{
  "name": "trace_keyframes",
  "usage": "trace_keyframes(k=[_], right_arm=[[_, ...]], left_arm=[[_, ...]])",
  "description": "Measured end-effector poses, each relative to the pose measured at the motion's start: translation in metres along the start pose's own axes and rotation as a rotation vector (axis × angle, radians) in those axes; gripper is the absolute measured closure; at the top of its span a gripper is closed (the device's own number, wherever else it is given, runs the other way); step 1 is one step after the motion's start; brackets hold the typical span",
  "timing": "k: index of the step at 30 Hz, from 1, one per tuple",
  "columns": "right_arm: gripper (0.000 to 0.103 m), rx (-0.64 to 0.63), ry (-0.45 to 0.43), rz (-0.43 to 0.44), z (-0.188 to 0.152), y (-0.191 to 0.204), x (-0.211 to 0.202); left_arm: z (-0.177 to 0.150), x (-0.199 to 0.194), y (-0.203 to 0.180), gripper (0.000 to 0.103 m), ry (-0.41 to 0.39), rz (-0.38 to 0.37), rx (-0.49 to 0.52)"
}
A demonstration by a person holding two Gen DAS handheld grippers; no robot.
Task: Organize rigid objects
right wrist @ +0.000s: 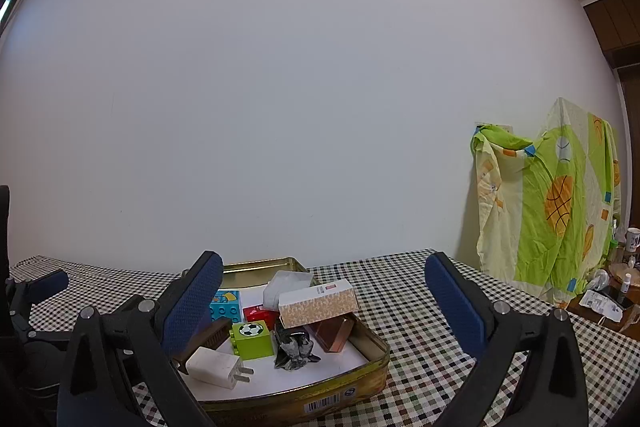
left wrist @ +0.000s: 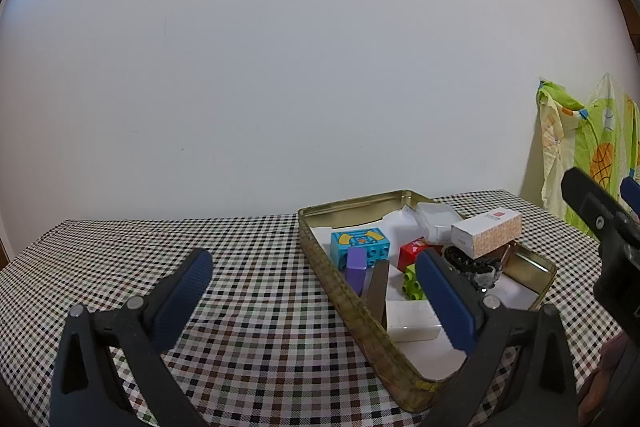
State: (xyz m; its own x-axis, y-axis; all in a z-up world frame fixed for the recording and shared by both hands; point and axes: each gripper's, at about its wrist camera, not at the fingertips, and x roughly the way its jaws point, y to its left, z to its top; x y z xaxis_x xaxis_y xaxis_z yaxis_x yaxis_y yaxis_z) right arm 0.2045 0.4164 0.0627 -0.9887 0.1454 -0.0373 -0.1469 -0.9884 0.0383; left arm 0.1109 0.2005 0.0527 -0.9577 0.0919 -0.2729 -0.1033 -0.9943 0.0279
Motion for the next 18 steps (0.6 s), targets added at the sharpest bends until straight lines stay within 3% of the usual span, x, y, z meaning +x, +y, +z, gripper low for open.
trace_keyframes(k=[18], right_arm=[[0.001, -0.003, 0.009, 0.006, -0.0015, -0.0012, 0.0018]], left_arm=[[0.0, 0.004, 0.0031, 0.0, 0.022, 0.021, -0.009]])
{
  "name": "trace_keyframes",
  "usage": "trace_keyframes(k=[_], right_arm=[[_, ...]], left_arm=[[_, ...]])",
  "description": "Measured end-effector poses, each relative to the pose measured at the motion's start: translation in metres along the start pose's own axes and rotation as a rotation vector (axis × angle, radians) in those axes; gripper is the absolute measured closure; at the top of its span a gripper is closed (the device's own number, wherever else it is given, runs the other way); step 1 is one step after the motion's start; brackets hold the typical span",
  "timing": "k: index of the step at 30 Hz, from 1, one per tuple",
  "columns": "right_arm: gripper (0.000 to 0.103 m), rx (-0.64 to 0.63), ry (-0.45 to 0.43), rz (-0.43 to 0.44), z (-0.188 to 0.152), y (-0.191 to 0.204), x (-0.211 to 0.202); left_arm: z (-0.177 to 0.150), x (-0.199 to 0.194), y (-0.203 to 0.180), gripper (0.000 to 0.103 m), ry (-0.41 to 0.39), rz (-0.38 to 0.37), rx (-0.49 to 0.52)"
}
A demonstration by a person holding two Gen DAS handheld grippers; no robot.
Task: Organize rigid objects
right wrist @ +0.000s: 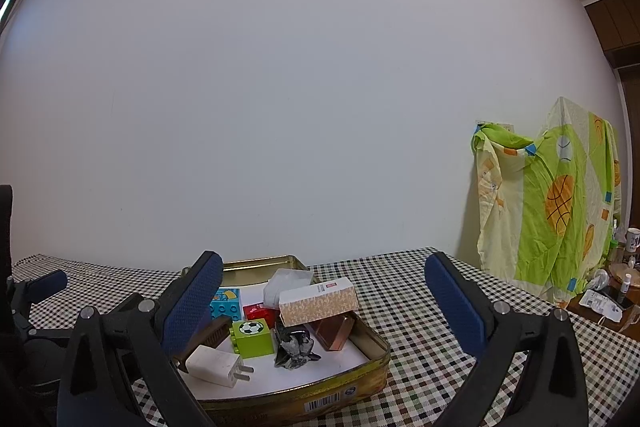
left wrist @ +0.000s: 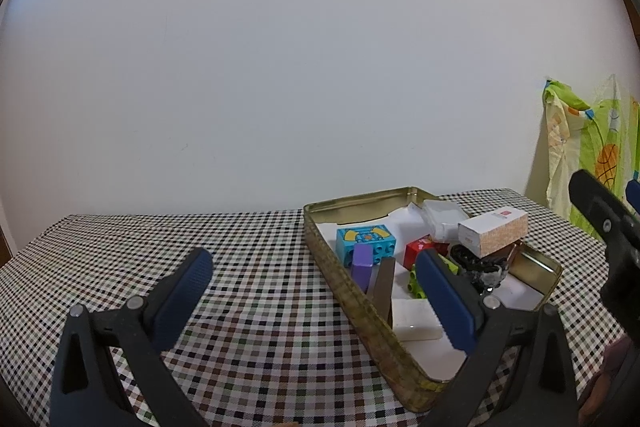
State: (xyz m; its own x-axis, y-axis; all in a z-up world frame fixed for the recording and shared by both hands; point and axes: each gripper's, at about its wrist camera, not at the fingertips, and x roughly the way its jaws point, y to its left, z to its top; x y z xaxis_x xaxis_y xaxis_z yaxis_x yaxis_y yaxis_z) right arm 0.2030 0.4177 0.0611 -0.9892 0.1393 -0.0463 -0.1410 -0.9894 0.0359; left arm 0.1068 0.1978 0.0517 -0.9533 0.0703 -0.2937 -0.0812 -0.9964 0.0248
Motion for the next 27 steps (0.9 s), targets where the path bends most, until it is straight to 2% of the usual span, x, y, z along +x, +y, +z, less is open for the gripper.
trace_keyframes(k=[27], right_arm=[[0.001, -0.004, 0.01, 0.009, -0.0013, -0.0043, 0.004]], left_arm=[[0.0018, 0.0015, -0.0025, 0.0, 0.006, -0.023, 0.01]])
